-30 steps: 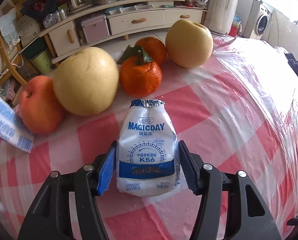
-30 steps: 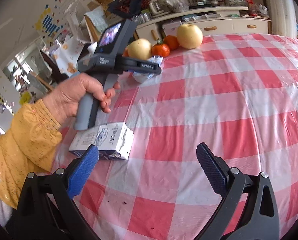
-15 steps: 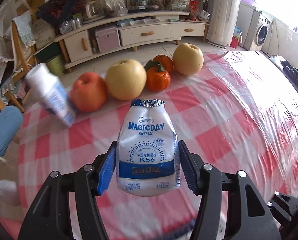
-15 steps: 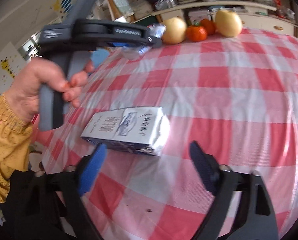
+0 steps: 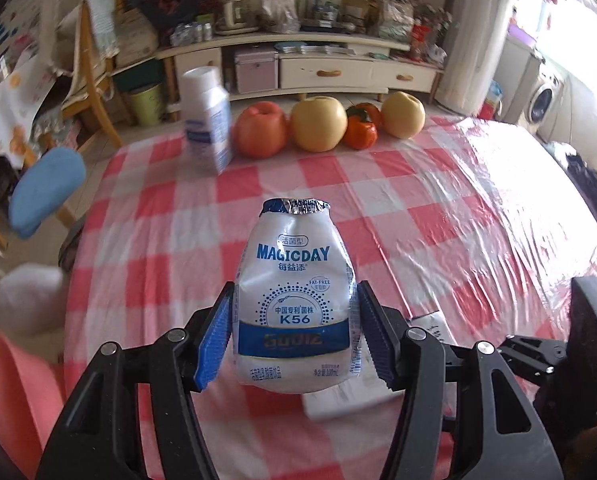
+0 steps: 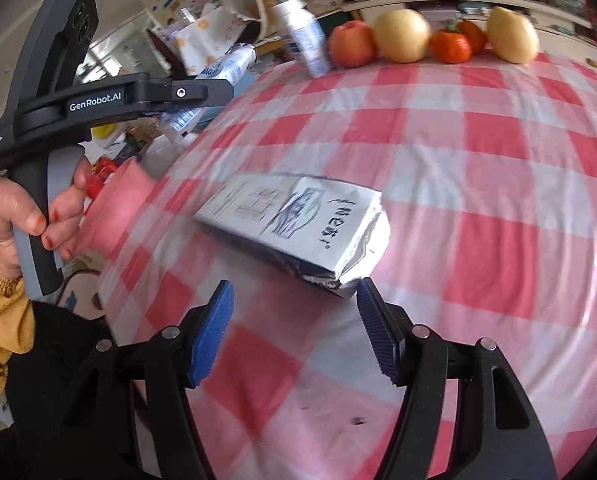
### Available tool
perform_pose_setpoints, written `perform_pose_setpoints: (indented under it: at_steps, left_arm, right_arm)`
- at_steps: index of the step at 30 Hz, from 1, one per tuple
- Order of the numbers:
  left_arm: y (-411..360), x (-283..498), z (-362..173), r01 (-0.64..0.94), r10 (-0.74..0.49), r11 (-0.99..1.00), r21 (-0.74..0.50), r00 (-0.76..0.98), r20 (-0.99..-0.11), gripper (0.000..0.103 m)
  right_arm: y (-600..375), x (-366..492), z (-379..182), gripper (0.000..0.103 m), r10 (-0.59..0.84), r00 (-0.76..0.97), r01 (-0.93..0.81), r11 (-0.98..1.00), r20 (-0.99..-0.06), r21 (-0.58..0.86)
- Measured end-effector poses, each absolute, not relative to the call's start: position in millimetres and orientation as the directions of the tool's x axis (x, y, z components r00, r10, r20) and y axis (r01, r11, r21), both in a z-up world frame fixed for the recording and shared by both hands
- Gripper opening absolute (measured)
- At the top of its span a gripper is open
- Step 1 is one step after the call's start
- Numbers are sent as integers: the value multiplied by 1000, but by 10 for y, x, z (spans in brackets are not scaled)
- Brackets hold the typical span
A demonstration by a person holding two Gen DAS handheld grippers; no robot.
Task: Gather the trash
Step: 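Grasp the white milk carton with the right tool while the left tool holds the pouch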
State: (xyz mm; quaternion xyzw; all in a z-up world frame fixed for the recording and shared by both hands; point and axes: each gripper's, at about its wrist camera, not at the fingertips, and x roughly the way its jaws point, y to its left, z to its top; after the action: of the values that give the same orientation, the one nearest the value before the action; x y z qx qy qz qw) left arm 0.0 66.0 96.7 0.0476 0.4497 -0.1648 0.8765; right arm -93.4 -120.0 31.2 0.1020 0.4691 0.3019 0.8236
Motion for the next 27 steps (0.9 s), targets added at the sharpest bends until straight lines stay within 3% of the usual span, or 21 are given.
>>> perform_pose_setpoints:
  at_steps: [6, 9, 14, 15, 16, 17, 27]
  left_arm:
    - [1032, -310, 1098, 262, -272, 955, -140, 580, -768, 60]
    - [1178, -424, 1120, 227, -283, 957, -181, 591, -755, 60]
    - [1307, -506, 1105, 203, -294, 955, -215, 605, -740, 60]
    - [1328, -502, 1097, 199, -300, 954, -225, 605, -738, 60]
    - [1348, -503, 1092, 197, -302, 953, -230, 604, -737, 60]
    - [1359, -496, 1082, 195, -305, 952, -234, 604, -736, 60]
    - [1524, -433, 932, 155, -278, 960, -232, 598, -751, 60]
  right_arm:
    - [-860, -1135, 402, 66, 702, 278, -532, 681, -656, 503]
    - [-778, -1214, 511, 66, 710, 291, -589, 661, -641, 465]
    - [-920, -1113, 648, 66, 565, 492, -521, 801, -663, 296]
    - [-926, -1066, 647, 72, 505, 537, -492, 838, -676, 235]
    - [-922, -1028, 635, 85, 474, 557, -475, 856, -682, 207]
    - [-909, -979, 610, 88, 445, 573, -460, 870, -688, 180]
    - [-635, -730, 284, 89, 407, 502, -499, 857, -763, 129]
